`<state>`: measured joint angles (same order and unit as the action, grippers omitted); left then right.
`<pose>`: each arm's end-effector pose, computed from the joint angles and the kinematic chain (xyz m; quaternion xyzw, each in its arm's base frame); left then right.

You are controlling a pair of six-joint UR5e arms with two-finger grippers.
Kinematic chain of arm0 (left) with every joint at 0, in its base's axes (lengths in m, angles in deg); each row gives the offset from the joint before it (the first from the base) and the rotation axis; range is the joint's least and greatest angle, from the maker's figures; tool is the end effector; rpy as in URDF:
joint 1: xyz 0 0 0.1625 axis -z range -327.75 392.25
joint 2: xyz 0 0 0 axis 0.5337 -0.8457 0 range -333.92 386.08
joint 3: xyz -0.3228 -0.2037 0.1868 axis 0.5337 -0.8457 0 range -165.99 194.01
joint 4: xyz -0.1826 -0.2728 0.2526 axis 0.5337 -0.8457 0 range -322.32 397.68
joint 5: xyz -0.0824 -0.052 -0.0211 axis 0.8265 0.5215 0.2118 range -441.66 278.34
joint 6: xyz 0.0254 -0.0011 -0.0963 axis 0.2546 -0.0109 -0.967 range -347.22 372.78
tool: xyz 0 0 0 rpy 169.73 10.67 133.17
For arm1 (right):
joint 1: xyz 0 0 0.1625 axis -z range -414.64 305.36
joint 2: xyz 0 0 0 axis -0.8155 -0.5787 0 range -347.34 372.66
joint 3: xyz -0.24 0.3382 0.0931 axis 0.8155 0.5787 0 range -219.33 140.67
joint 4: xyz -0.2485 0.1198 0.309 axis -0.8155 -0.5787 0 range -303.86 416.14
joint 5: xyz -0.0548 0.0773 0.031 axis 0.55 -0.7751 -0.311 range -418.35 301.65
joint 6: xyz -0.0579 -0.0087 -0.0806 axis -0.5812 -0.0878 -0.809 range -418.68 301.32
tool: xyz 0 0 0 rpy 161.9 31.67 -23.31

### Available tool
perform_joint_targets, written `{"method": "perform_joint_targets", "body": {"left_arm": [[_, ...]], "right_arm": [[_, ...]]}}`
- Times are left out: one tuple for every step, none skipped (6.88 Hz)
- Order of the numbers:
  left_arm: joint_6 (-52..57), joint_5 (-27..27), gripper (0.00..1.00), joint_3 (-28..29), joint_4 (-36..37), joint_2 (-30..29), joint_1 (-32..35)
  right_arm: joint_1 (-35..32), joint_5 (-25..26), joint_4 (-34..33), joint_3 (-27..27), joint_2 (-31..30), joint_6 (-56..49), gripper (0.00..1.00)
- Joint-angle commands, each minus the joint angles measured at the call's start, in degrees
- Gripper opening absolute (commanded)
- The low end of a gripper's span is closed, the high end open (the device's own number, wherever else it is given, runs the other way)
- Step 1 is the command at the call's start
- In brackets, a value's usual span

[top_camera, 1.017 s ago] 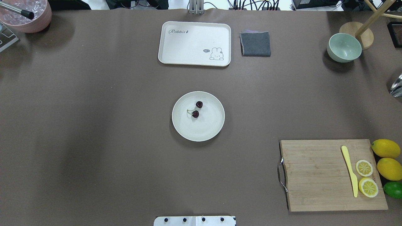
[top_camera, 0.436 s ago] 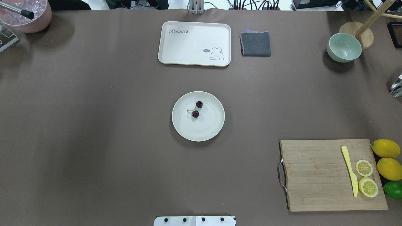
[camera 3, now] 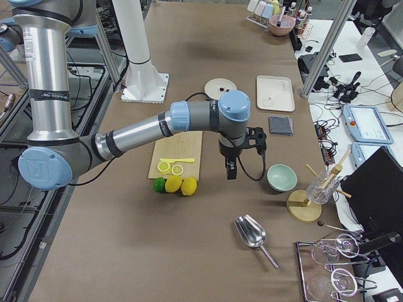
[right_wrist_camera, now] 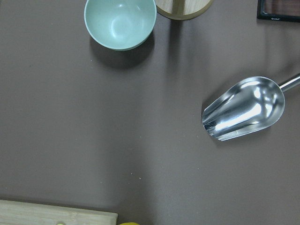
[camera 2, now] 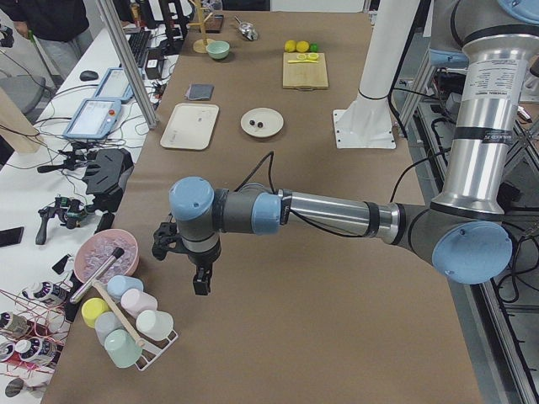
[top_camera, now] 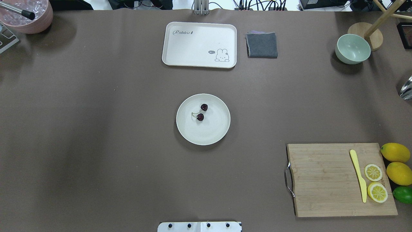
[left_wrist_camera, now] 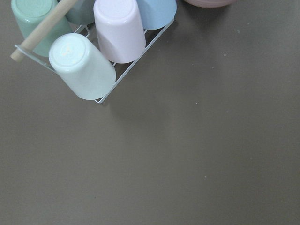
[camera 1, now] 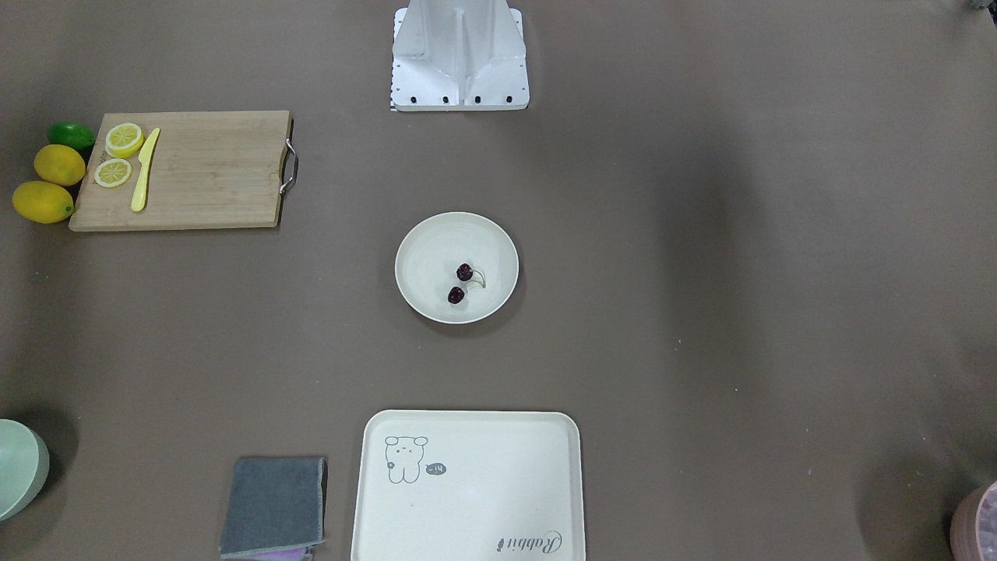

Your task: Place red cherry on plate

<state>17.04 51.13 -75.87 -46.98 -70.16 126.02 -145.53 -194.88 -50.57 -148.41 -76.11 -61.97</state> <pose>-0.1007 -0.5313 0.6148 0.0319 0.3634 0.0066 0.9311 0.0685 -0.4798 0.5134 0.0433 -0.3935 -0.0317 0.9177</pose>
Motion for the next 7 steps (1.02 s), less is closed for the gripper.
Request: {"method": "perform_joint_targets", "body": {"left_arm": [[2.1,3.0,0.99,1.3,-0.6,1.2,2.2],[2.1,3.0,0.99,0.2,-0.3,0.8,2.7],[3.5,2.9,0.99,-0.5,-1.0,1.2,2.7],[5.3,3.0,0.99,-0.8,-1.0,1.2,3.0],[5.7,3.0,0.99,-1.4,-0.9,1.2,3.4],[6.4,3.0,0.99,-1.3,-1.0,1.6,3.5],[8.4,3.0,0.99,-0.9,-0.9,1.7,3.5]], "right_arm": [[-0.9,-0.2,2.0,1.5,-0.9,-1.4,1.00],[-1.0,0.0,2.6,1.7,-0.8,-1.9,1.00],[-1.0,-0.1,3.8,1.3,-1.0,-2.0,1.00],[-1.3,-0.1,3.9,1.0,-1.1,-2.0,1.00],[-1.4,0.2,3.9,1.2,-1.0,-2.0,1.00],[-1.7,0.2,3.8,1.2,-0.4,-2.0,1.00],[-1.7,0.4,3.7,1.6,0.6,-2.0,1.00]]}}
